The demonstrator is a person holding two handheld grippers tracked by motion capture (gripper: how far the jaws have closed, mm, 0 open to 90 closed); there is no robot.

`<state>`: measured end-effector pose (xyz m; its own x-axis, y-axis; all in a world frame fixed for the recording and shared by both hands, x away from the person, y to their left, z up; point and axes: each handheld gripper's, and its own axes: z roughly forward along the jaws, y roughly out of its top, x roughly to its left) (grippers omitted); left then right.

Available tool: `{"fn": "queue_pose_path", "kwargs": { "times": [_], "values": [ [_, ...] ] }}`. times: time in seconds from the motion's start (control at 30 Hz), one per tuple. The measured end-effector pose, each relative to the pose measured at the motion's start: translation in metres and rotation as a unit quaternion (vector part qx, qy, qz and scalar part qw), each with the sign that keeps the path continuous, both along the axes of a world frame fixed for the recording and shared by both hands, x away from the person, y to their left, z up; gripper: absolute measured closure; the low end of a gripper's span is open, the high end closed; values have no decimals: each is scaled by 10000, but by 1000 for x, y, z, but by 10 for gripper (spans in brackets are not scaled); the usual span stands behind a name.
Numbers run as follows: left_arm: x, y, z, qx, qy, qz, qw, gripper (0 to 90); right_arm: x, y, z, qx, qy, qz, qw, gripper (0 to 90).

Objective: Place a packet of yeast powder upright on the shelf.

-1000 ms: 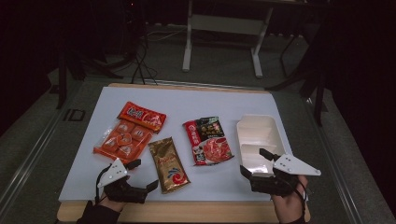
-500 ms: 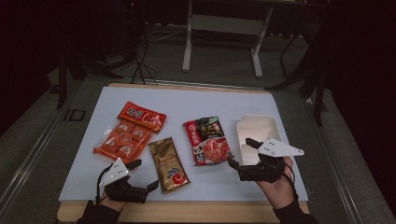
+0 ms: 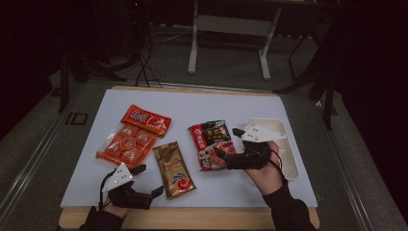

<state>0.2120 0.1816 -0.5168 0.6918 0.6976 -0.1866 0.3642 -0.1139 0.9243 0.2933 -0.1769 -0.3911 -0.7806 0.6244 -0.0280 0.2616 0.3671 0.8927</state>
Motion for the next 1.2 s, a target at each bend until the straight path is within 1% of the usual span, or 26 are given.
{"fn": "queue_pose_path", "kwargs": {
  "times": [0.07,0.13,0.2,0.23,0.37,0.53,0.63,0.73,0.83,0.87,0.9,0.93,1.03,1.1,1.2],
  "values": [
    [0,0,0,6,-1,-2,10000,1,3,4,0,1,14,19,10000,129],
    [0,0,0,6,-5,1,10000,1,9,14,-3,2,58,78,10000,130],
    [0,0,0,-15,-1,4,10000,1,12,20,-5,12,87,96,9999,139],
    [0,0,0,-16,1,2,10000,1,14,25,-7,-49,62,126,9999,139],
    [0,1,0,-22,2,-15,10000,1,17,40,-12,-168,51,187,9997,149],
    [0,1,0,-2,0,-31,10000,1,22,55,-19,-247,112,281,9992,165],
    [0,1,0,-9,15,-34,10000,1,27,64,-24,-255,212,323,9989,165],
    [0,1,0,-9,14,-40,10000,1,31,73,-29,-286,228,329,9988,187],
    [0,1,0,-17,22,-40,10000,1,34,82,-34,-275,224,330,9988,189],
    [0,1,0,-19,25,-40,10000,0,36,85,-36,-310,257,350,9986,189],
    [0,1,0,-23,27,-41,10000,1,37,88,-39,-324,235,312,9987,190],
    [0,1,0,-28,34,-38,10000,1,39,91,-41,-346,293,348,9984,190],
    [0,1,0,-35,55,-41,10000,1,44,99,-48,-368,367,352,9980,208],
    [0,2,0,-35,55,-39,10000,1,47,104,-51,-398,373,325,9980,210],
    [0,2,0,-34,43,-46,10000,1,52,110,-57,-393,452,309,9977,211]
  ]
}}
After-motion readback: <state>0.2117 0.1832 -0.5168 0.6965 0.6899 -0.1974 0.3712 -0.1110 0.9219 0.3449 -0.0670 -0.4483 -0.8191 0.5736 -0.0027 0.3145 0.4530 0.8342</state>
